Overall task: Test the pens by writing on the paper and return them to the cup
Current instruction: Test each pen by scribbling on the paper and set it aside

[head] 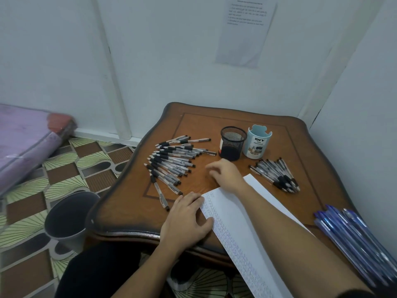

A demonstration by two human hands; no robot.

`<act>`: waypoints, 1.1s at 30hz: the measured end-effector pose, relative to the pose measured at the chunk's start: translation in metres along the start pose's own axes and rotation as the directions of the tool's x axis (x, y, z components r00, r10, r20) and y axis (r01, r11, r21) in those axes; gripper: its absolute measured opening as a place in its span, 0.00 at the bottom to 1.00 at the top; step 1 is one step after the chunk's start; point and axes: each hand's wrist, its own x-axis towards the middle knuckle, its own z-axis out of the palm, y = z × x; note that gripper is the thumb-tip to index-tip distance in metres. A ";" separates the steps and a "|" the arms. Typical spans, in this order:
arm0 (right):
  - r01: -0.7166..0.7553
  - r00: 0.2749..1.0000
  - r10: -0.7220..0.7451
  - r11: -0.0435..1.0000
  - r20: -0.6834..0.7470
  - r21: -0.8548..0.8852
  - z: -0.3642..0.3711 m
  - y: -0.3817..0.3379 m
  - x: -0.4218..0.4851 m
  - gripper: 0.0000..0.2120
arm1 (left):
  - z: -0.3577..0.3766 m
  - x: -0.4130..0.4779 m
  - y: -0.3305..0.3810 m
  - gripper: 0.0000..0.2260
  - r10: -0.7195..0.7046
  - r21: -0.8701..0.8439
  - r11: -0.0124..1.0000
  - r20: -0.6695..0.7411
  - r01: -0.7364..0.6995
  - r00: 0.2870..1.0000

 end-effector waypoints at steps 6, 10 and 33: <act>-0.041 0.992 0.058 0.988 0.112 -0.146 0.025 -0.026 0.034 0.20 | 0.000 0.000 0.002 0.36 -0.008 -0.033 0.999 -0.021 0.007 1.000; -0.056 0.997 0.062 0.987 0.037 -0.148 0.029 -0.029 0.039 0.12 | -0.002 0.000 0.001 0.31 0.009 -0.024 1.000 -0.028 -0.009 1.000; 0.056 0.910 0.376 0.306 -0.174 0.950 -0.051 0.015 -0.050 0.13 | -0.004 0.000 0.002 0.37 -0.004 -0.027 1.000 0.018 0.005 1.000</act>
